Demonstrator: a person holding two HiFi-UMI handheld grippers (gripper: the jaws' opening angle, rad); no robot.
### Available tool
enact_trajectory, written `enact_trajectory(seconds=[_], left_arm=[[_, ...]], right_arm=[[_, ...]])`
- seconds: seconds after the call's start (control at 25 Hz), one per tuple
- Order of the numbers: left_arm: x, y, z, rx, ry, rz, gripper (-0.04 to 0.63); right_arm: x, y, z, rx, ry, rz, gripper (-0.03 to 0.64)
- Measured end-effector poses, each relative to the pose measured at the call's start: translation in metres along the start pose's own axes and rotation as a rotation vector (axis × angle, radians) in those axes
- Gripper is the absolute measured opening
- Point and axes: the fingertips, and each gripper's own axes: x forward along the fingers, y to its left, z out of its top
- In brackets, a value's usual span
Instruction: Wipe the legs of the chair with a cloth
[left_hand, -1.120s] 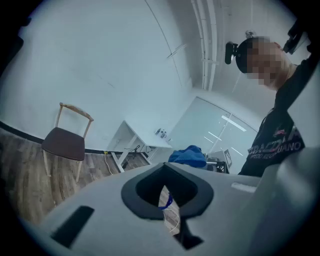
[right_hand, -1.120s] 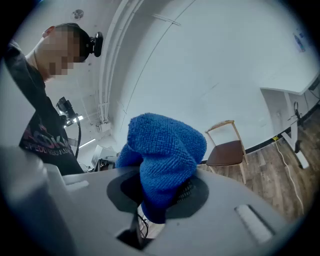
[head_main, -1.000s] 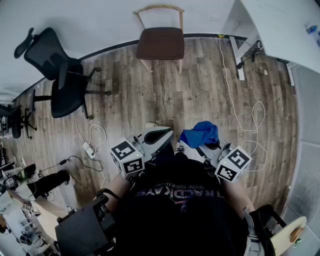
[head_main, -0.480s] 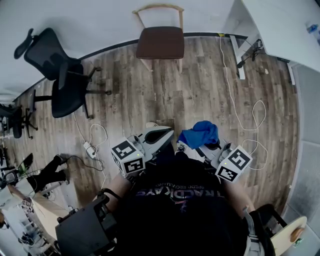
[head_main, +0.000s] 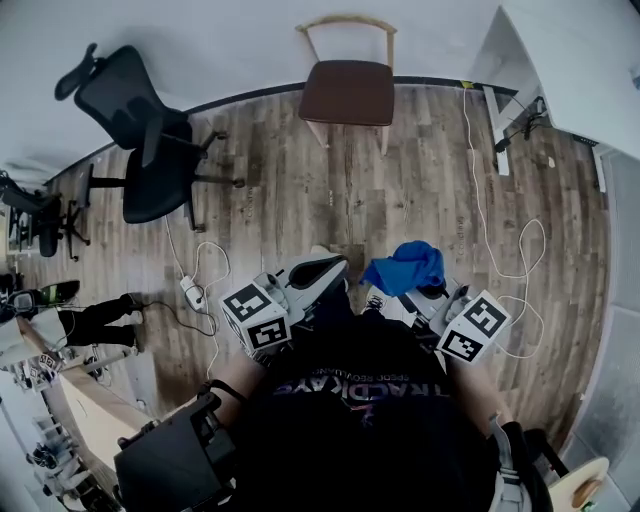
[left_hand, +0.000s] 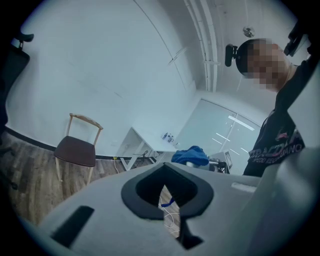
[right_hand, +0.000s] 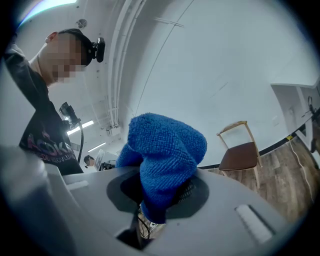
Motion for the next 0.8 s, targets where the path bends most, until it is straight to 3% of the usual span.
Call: enact_trajectory(seconds=[0.36,0.8], left_arm=[[-0.063,0.049,0.028,-0.013,-0.073,0.048,0.0],[-0.149,0.188,0.105,0.028,-0.02,-0.054,0.0]], right_arm=[[0.058,0.014,0.003,-0.015,0.019,-0.016,0.083],[0.231,0.002,0.021,-0.015,-0.003,-0.166,0.083]])
